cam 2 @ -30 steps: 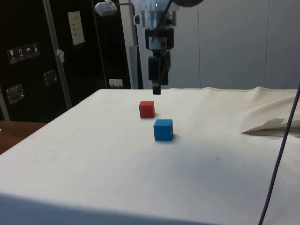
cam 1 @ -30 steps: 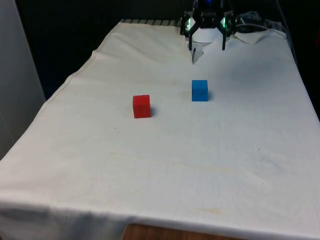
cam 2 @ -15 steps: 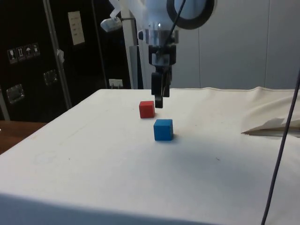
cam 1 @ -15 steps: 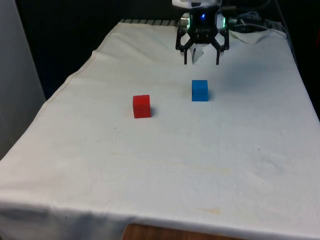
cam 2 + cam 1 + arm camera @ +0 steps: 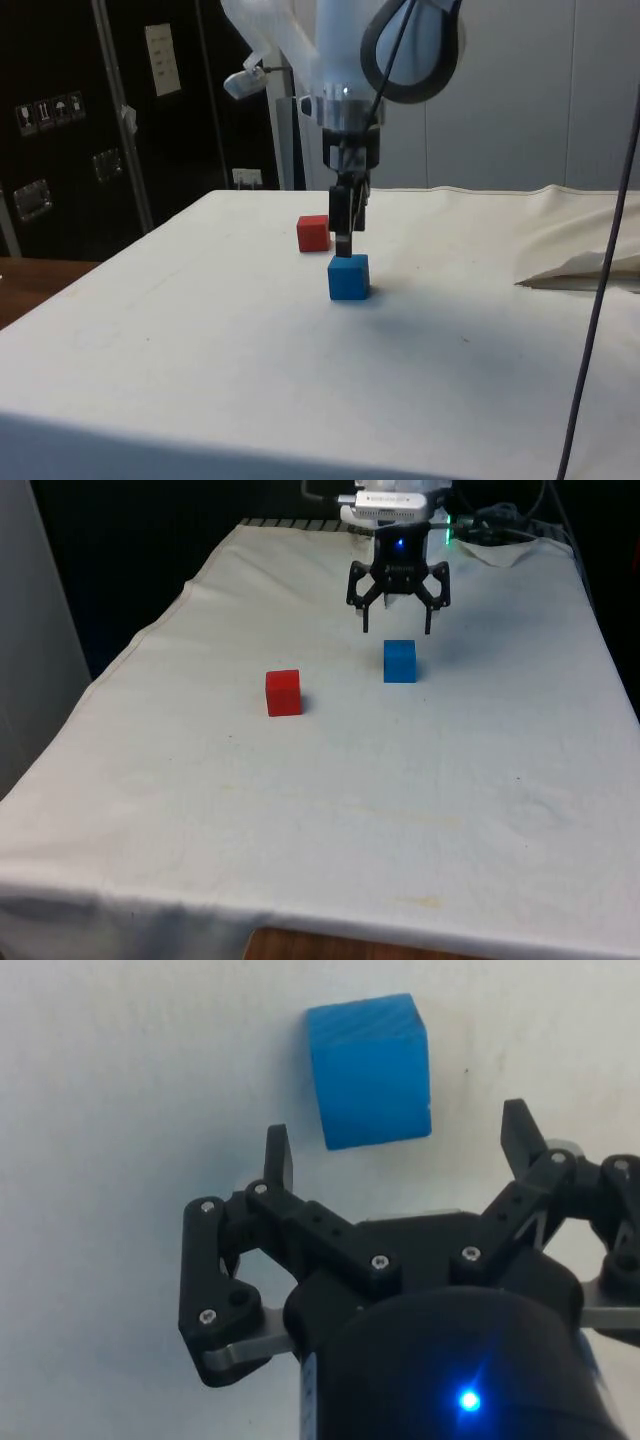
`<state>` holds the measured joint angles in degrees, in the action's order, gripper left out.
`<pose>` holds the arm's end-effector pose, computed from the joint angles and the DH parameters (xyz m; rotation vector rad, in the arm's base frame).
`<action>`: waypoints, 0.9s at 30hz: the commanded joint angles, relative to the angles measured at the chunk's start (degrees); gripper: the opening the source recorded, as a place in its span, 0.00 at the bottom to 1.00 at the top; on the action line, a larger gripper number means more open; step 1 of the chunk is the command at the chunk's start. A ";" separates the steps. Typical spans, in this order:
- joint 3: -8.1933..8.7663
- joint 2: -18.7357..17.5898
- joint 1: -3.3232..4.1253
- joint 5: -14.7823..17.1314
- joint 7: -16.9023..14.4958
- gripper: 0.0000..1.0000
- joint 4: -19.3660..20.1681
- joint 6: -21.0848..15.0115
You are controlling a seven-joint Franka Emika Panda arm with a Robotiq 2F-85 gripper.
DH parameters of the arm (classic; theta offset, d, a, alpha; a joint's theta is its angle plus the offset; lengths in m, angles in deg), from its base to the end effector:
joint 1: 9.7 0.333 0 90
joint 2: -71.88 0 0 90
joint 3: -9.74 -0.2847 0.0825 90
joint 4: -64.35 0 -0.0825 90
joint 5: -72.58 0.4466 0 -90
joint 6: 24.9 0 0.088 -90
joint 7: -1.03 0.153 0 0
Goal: Stack the two cubes.
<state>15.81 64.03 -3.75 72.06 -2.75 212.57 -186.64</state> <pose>0.4800 -0.0038 0.0858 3.1146 0.1154 0.1544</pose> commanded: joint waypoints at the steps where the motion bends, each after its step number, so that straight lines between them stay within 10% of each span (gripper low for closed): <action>1: -0.34 -0.06 -0.17 0.74 -0.69 1.00 0.17 -0.74; 18: -0.06 -7.16 -0.34 0.34 -0.92 1.00 -0.34 -7.68; 21: 0.00 -7.62 -0.34 0.34 -0.92 0.84 -0.46 -8.08; 27: 0.00 -8.25 -0.34 0.29 -0.92 0.05 -0.52 -8.77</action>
<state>16.15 56.07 -3.80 72.06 -3.32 212.06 -194.78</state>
